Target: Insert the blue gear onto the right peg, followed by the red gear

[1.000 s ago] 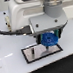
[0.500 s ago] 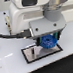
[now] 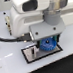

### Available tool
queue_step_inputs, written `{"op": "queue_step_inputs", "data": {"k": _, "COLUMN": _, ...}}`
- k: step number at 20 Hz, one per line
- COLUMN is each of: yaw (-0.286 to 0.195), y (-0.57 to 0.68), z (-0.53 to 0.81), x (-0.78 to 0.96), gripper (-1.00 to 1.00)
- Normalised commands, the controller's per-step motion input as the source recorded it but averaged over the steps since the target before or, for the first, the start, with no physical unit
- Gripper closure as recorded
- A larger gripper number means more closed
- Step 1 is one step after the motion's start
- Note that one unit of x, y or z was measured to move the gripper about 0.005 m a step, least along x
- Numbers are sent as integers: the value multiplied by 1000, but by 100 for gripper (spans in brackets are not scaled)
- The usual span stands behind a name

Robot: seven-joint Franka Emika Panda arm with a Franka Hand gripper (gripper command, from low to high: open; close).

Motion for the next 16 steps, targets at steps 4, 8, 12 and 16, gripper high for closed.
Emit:
{"op": "queue_step_inputs", "data": {"k": 4, "yaw": 0, "y": 15, "z": -128, "x": 125, "gripper": 100}}
{"op": "queue_step_inputs", "data": {"k": 8, "yaw": 0, "y": 77, "z": 36, "x": 31, "gripper": -100}}
{"op": "queue_step_inputs", "data": {"k": 12, "yaw": 0, "y": 122, "z": 158, "x": -11, "gripper": -100}}
{"op": "queue_step_inputs", "data": {"k": 16, "yaw": 0, "y": 138, "z": 337, "x": -37, "gripper": -100}}
